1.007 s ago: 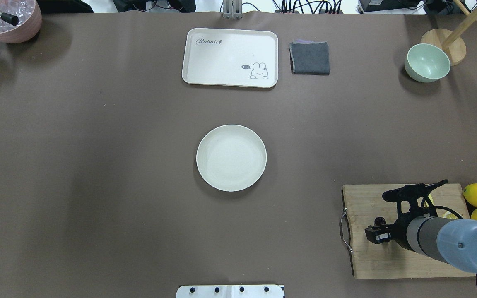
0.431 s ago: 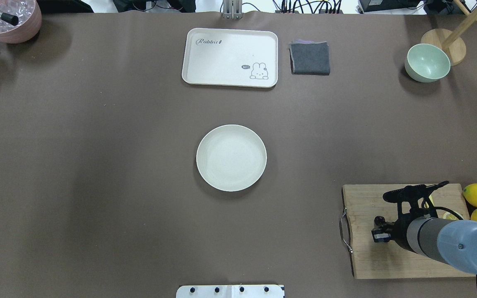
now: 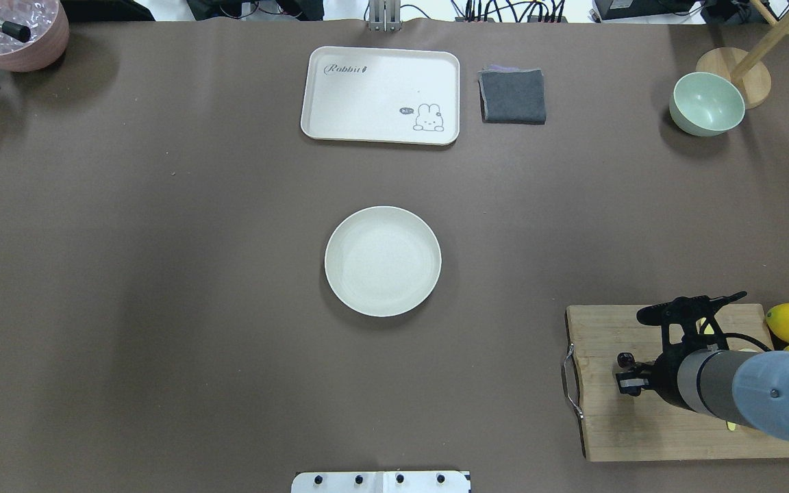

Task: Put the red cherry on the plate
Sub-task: 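Lift the cherries with the right gripper and carry them over the plate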

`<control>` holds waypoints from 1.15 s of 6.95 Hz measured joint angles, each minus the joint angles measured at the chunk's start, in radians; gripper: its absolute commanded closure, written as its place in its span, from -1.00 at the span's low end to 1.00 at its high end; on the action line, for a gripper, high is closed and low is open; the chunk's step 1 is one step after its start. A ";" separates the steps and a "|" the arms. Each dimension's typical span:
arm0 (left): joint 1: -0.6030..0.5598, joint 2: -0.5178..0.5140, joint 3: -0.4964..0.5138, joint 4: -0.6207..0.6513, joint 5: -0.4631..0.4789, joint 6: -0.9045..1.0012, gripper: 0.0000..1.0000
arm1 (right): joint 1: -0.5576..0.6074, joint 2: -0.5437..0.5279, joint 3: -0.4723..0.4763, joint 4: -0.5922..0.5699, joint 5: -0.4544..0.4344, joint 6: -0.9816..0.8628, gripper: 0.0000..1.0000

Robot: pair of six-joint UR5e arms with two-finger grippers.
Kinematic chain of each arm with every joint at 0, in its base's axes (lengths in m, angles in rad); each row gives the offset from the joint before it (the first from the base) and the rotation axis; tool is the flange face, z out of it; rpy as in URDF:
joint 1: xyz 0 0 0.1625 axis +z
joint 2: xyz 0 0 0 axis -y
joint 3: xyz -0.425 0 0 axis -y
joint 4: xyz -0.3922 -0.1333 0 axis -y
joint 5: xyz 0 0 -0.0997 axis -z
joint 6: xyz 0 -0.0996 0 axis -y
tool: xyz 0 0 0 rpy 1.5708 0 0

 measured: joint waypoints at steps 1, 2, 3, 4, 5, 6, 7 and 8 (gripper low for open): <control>0.000 -0.001 0.000 0.000 0.000 0.000 -0.95 | 0.074 0.002 0.025 -0.024 0.078 -0.031 1.00; 0.000 -0.001 0.000 0.000 0.000 0.000 -0.95 | 0.184 0.039 0.060 -0.115 0.187 -0.091 1.00; 0.000 -0.002 0.001 -0.001 0.000 0.000 -0.95 | 0.313 0.151 0.091 -0.301 0.299 -0.174 1.00; 0.000 -0.003 0.002 0.000 0.000 0.000 -0.95 | 0.423 0.355 0.099 -0.584 0.378 -0.266 1.00; 0.000 -0.004 0.004 0.000 0.000 0.000 -0.95 | 0.486 0.604 0.061 -0.860 0.411 -0.336 1.00; 0.000 -0.004 0.006 -0.001 0.000 0.000 -0.95 | 0.515 0.796 -0.021 -1.009 0.422 -0.363 1.00; 0.000 -0.004 0.008 0.000 0.000 0.000 -0.95 | 0.524 0.950 -0.142 -1.069 0.424 -0.365 1.00; 0.000 -0.004 0.008 0.000 0.001 0.000 -0.95 | 0.514 1.042 -0.235 -1.074 0.418 -0.347 1.00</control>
